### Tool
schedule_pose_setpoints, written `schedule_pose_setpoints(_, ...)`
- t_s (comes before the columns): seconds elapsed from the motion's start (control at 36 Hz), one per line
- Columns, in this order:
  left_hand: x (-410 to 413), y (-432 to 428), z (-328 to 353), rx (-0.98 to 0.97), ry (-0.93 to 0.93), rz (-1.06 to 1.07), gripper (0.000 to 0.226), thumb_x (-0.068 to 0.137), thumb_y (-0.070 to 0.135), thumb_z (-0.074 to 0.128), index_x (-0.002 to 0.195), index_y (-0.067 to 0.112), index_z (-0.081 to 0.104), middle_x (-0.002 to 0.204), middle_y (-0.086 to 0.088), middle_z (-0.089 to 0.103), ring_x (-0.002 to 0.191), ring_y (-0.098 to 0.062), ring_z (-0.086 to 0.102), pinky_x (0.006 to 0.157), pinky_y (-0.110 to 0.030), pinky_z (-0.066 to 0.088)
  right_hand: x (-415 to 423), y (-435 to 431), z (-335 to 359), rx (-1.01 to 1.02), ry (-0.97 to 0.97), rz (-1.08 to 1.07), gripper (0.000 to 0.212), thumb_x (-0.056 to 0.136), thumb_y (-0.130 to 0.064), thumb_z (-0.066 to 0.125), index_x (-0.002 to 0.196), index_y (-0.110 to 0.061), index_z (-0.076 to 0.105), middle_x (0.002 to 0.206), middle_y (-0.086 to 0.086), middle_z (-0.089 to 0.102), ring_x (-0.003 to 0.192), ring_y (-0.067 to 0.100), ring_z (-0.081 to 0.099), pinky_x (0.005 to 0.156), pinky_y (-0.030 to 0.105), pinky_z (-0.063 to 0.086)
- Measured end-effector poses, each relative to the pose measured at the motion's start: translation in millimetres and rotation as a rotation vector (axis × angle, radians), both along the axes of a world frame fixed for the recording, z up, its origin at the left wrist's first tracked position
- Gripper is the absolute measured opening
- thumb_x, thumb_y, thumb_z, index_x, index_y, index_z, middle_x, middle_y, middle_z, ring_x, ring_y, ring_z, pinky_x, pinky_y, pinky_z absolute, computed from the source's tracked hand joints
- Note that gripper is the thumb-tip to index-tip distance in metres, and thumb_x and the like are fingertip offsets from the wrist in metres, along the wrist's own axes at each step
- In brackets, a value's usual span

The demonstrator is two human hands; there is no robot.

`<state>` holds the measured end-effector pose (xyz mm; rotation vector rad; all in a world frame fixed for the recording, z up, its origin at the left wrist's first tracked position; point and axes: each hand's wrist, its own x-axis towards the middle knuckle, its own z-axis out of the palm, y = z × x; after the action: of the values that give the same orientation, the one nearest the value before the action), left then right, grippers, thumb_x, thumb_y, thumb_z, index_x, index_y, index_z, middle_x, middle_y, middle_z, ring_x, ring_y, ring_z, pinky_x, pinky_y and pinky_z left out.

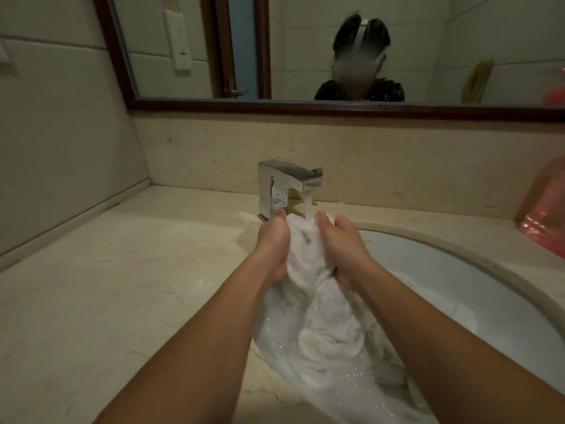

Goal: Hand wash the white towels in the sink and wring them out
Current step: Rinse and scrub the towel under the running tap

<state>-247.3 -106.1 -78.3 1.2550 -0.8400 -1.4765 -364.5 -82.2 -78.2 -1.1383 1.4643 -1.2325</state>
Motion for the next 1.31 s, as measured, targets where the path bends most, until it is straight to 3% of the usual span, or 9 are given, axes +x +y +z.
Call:
schedule_pose_setpoints(0.17,-7.7,-0.5,-0.8,-0.047,-0.152,0.033,0.071,0.109,0.064,0.032,0.135,0.006,0.063,0.113,-0.018,0.077,0.108,-0.033,0.074,0.104,-0.049,0.056,13.0,0.5,2.1,-0.045,0.086,0.015,0.063,0.102,-0.070,0.048,0.105,-0.011,0.070,0.099,0.007,0.077,0.094,0.027,0.075,0.089,0.050,0.062)
schedule_pose_setpoints(0.42,-16.4,1.2,-1.7,-0.084,-0.195,0.063,0.065,0.108,0.062,0.036,0.125,0.008,0.069,0.113,-0.017,0.077,0.104,-0.035,0.074,0.101,-0.049,0.058,-1.7,-12.6,-4.2,0.016,-0.013,-0.062,0.044,0.115,-0.045,0.040,0.091,-0.021,0.070,0.096,0.008,0.075,0.093,0.024,0.073,0.085,0.035,0.057)
schedule_pose_setpoints(0.5,-12.5,7.1,3.3,-0.101,-0.149,0.084,0.069,0.108,0.065,0.033,0.127,0.008,0.067,0.115,-0.015,0.077,0.106,-0.032,0.074,0.088,-0.040,0.060,-8.1,-18.6,-8.9,0.048,-0.143,-0.082,0.055,0.107,-0.060,0.043,0.107,-0.015,0.074,0.105,0.012,0.079,0.097,0.028,0.077,0.095,0.044,0.061)
schedule_pose_setpoints(0.67,-10.0,-17.9,-33.3,-0.108,-0.402,-0.047,0.151,0.036,0.117,0.001,0.133,0.024,0.069,0.131,-0.011,0.073,0.127,-0.034,0.066,0.114,-0.058,0.044,-12.5,-18.7,-6.5,0.070,-0.549,-0.078,0.058,0.113,-0.044,0.046,0.122,0.009,0.065,0.104,0.027,0.079,0.095,0.033,0.081,0.078,0.038,0.066)
schedule_pose_setpoints(0.81,-20.3,-7.4,-19.7,-0.085,-0.369,-0.050,0.112,0.079,0.093,0.002,0.128,0.022,0.072,0.115,-0.007,0.079,0.114,-0.027,0.072,0.111,-0.049,0.050,-5.4,-20.5,-6.7,0.048,-0.708,-0.014,0.069,0.110,-0.051,0.048,0.134,0.013,0.060,0.121,0.037,0.071,0.111,0.049,0.074,0.108,0.056,0.055)
schedule_pose_setpoints(0.94,-21.0,1.8,0.2,0.005,-0.168,0.041,0.084,0.104,0.074,0.017,0.138,0.013,0.064,0.118,-0.018,0.075,0.108,-0.036,0.074,0.100,-0.050,0.059,-17.7,-23.6,-5.7,0.070,-0.533,-0.025,0.068,0.108,-0.060,0.046,0.132,0.000,0.067,0.116,0.028,0.076,0.106,0.044,0.076,0.105,0.056,0.056)
schedule_pose_setpoints(1.08,-14.4,5.0,9.8,0.000,-0.117,0.091,0.062,0.111,0.061,0.024,0.123,0.011,0.060,0.096,-0.013,0.072,0.082,-0.028,0.071,0.060,-0.032,0.054,-14.4,-11.2,3.3,-0.079,-0.107,-0.004,0.039,0.110,-0.046,0.053,0.114,-0.010,0.066,0.109,0.019,0.076,0.098,0.033,0.077,0.093,0.054,0.062)
schedule_pose_setpoints(1.17,-11.1,4.1,9.2,-0.018,-0.135,0.143,0.065,0.112,0.057,0.025,0.128,0.007,0.063,0.096,-0.012,0.073,0.085,-0.027,0.072,0.065,-0.032,0.056,-3.8,-1.0,-1.5,-0.122,0.031,0.058,0.032,0.110,-0.045,0.053,0.112,-0.015,0.062,0.097,0.007,0.069,0.082,0.021,0.066,0.074,0.039,0.054)
schedule_pose_setpoints(1.31,-12.6,5.8,8.5,-0.051,-0.103,0.155,0.061,0.113,0.056,0.028,0.123,0.008,0.064,0.094,-0.011,0.072,0.087,-0.026,0.070,0.065,-0.031,0.052,8.9,4.5,-14.0,-0.183,0.158,0.034,0.034,0.110,-0.050,0.050,0.122,-0.020,0.060,0.113,0.001,0.070,0.104,0.022,0.068,0.084,0.037,0.054)
